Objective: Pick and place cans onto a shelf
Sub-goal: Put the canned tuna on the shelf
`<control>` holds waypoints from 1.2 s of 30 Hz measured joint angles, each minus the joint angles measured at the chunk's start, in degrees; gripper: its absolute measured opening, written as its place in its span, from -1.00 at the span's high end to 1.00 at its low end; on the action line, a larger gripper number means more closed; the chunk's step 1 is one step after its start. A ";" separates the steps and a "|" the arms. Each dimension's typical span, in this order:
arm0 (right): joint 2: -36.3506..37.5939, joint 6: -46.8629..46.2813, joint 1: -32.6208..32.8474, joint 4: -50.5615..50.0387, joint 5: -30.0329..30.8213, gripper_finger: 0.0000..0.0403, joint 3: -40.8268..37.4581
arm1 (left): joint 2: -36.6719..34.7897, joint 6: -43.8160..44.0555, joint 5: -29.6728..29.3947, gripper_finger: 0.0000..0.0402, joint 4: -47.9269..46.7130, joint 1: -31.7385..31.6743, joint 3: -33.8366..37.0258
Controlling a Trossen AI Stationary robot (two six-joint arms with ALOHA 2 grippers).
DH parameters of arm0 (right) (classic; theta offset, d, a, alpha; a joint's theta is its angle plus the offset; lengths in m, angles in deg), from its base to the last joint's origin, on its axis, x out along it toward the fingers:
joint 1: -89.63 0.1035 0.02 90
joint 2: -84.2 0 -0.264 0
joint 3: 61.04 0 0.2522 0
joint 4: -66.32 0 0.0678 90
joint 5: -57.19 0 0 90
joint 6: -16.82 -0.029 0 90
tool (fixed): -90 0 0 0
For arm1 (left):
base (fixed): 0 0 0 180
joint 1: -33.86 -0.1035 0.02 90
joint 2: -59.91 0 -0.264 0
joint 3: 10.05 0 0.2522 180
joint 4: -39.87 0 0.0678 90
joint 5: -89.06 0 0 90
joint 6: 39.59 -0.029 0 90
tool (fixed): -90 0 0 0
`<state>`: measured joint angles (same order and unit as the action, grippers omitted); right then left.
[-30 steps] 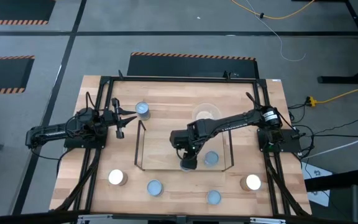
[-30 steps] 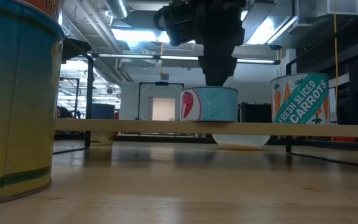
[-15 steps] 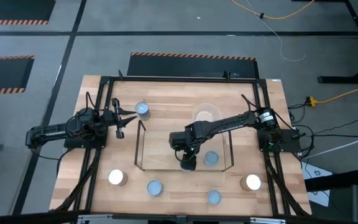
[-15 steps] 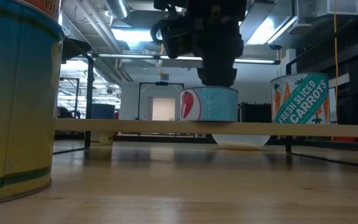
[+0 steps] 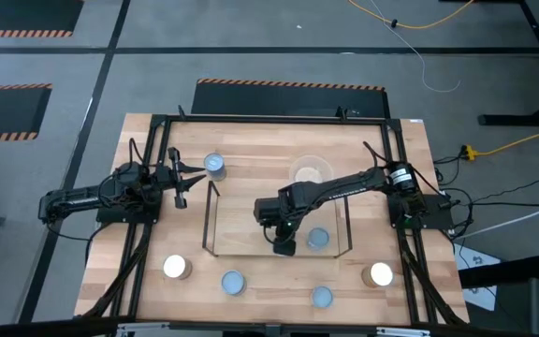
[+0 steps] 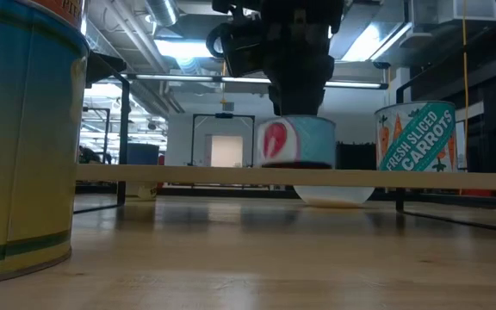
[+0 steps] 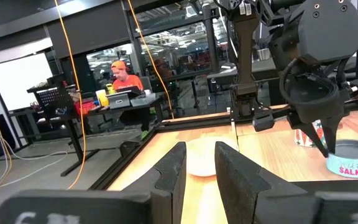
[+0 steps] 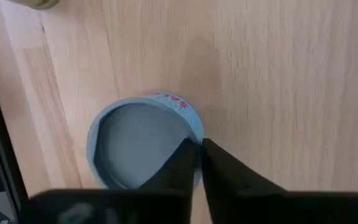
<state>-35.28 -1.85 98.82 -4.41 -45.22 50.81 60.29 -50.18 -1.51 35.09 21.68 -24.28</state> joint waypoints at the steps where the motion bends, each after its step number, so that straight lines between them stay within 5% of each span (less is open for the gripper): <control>1: 0.00 0.70 -0.01 0.43 0.16 0.92 0.00 | -0.01 -0.01 0.01 0.61 0.00 0.00 0.00; 23: -0.11 46.77 -2.14 10.55 3.36 0.94 2.56 | -0.02 0.00 0.00 0.61 -0.42 0.00 0.00; 36: -0.11 54.39 -1.36 11.61 3.84 0.92 2.56 | -0.01 0.07 0.00 0.61 -0.58 0.00 0.00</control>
<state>-35.39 52.53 97.46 7.20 -41.38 53.36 60.28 -50.11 -1.52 34.51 21.68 -24.28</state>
